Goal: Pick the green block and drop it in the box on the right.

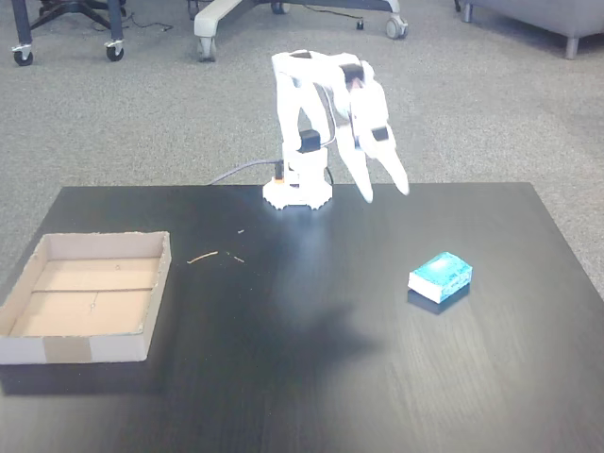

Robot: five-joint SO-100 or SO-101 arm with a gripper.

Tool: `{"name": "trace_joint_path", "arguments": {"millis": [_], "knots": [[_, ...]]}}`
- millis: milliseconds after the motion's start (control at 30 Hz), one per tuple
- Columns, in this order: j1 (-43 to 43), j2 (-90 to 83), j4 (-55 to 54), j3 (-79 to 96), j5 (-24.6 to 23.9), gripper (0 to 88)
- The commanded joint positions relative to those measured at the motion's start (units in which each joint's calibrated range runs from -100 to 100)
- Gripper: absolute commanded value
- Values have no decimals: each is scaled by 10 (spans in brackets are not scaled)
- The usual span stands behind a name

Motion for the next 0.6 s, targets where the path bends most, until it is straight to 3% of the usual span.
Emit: {"name": "trace_joint_path", "arguments": {"millis": [0,100,567], "knots": [[7,103,5,-88,6,484],[1,180,5,-142,4,523],[-34,552,39,-509,2,517]]}}
